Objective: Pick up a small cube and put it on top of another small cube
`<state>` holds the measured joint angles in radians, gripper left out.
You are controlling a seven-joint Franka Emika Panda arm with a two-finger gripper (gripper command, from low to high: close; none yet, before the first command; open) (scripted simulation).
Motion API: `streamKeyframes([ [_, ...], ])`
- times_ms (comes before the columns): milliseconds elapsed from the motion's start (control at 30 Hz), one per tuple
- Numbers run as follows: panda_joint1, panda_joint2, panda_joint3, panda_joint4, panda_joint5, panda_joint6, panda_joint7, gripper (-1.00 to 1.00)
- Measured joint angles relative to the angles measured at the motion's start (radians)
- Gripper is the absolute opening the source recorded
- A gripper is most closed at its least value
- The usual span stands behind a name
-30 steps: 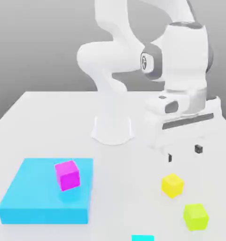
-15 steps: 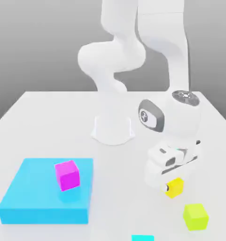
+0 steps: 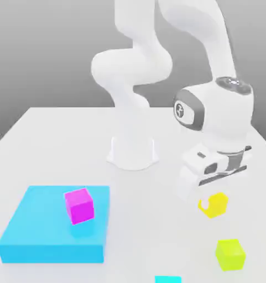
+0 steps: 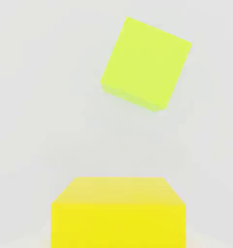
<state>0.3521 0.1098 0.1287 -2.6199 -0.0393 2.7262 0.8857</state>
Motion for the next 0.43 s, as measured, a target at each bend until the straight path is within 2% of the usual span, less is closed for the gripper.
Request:
streamKeyframes([
  [133, -0.005, 0.041, -0.015, 0.144, 0.006, -0.101, 0.074, -1.00],
  [300, 0.008, 0.193, -0.040, 0.192, -0.026, 0.003, 0.118, -1.00],
  [333, 0.009, 0.214, -0.042, 0.195, -0.031, 0.021, 0.122, 1.00],
  [433, 0.009, 0.214, -0.042, 0.195, -0.031, 0.021, 0.122, 1.00],
])
